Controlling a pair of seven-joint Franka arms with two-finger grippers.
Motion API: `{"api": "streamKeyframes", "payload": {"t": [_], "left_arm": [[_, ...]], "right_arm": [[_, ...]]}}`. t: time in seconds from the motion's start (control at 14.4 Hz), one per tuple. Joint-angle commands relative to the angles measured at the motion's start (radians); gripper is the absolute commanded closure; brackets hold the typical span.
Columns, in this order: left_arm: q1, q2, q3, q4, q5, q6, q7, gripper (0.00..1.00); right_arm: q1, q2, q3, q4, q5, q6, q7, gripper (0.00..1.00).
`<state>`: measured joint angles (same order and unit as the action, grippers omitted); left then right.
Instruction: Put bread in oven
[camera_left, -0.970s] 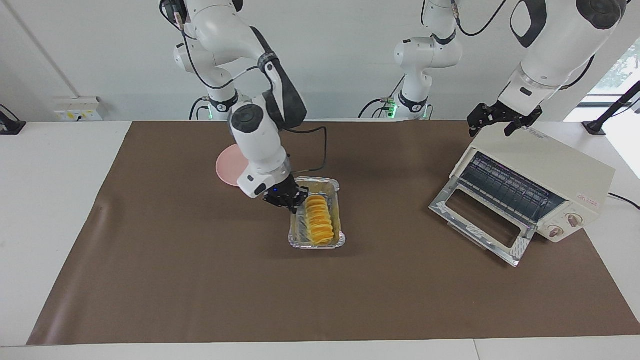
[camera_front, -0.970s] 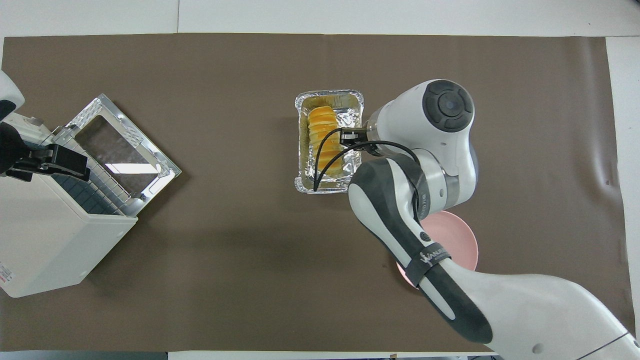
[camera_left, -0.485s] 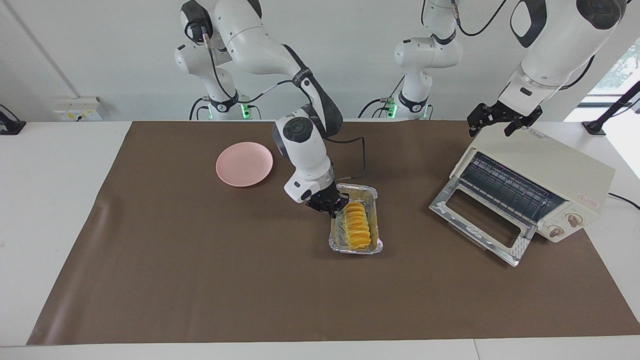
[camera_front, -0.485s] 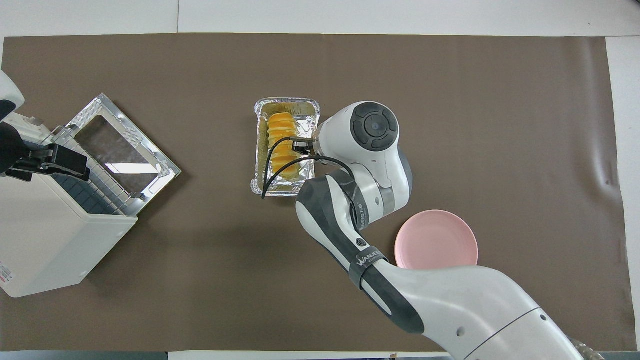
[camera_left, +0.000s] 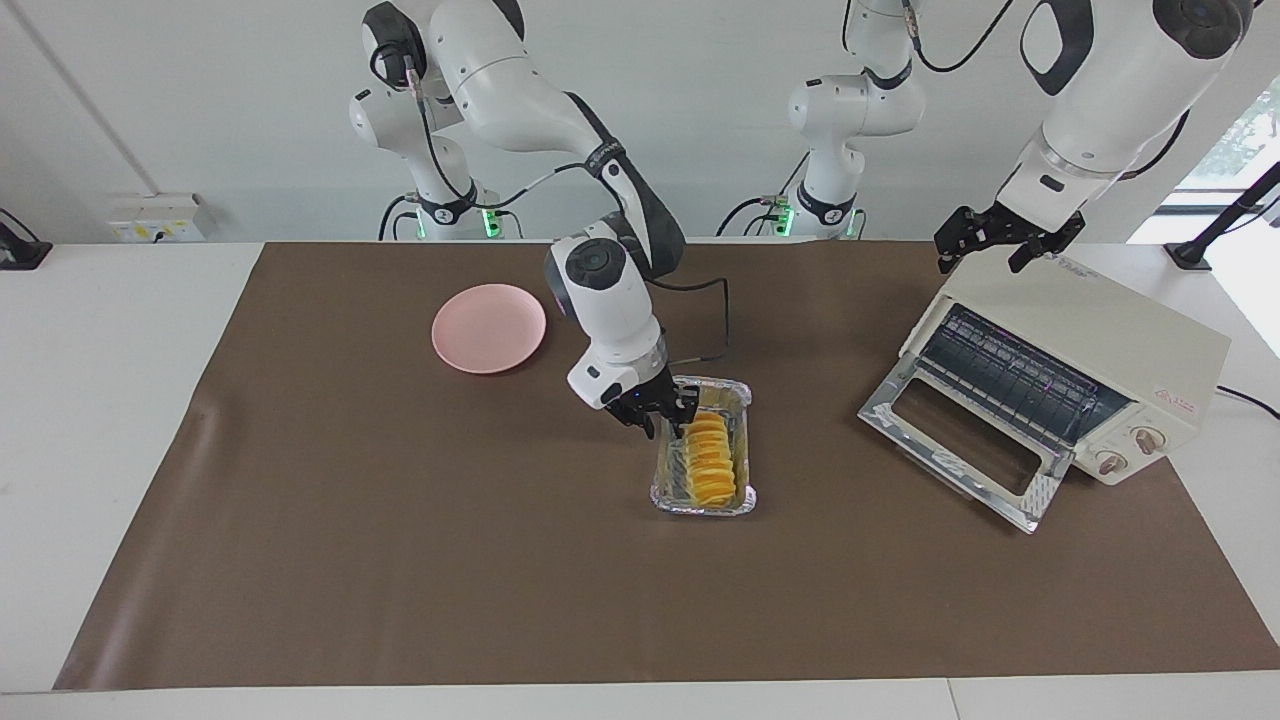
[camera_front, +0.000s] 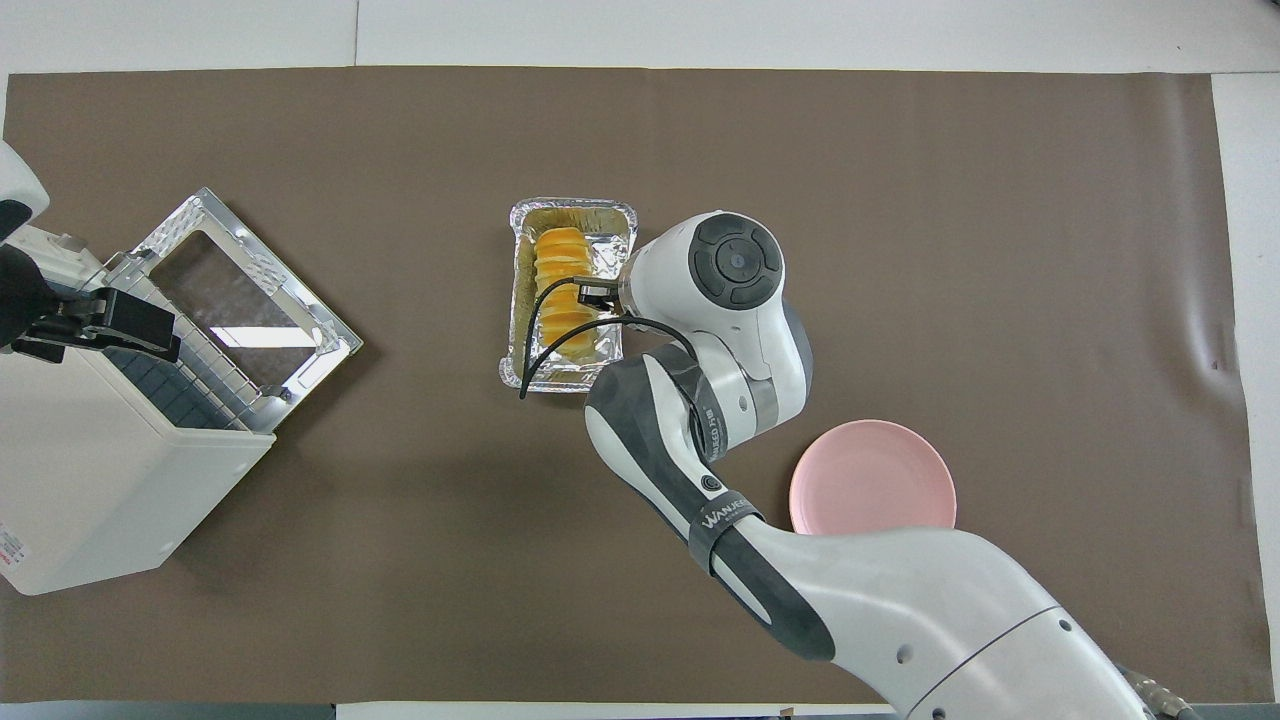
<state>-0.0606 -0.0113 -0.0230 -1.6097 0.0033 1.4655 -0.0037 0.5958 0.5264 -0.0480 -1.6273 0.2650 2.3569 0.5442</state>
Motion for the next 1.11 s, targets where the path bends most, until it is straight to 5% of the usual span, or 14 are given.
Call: {"api": "streamKeyframes", "payload": {"t": [0.0, 0.69, 1.04], "left_arm": [[0.010, -0.016, -0.006, -0.012, 0.011, 0.010, 0.011, 0.00], [0.010, -0.016, -0.006, -0.012, 0.011, 0.009, 0.014, 0.00], [-0.062, -0.035, -0.017, -0.015, 0.011, -0.004, 0.011, 0.00]], "right_arm": [[-0.028, -0.034, -0.012, 0.041, -0.042, -0.123, -0.013, 0.00], [-0.379, -0.396, -0.027, -0.011, -0.181, -0.675, -0.446, 0.00], [-0.482, -0.511, -0.027, -0.049, -0.251, -0.761, -0.483, 0.00]]}}
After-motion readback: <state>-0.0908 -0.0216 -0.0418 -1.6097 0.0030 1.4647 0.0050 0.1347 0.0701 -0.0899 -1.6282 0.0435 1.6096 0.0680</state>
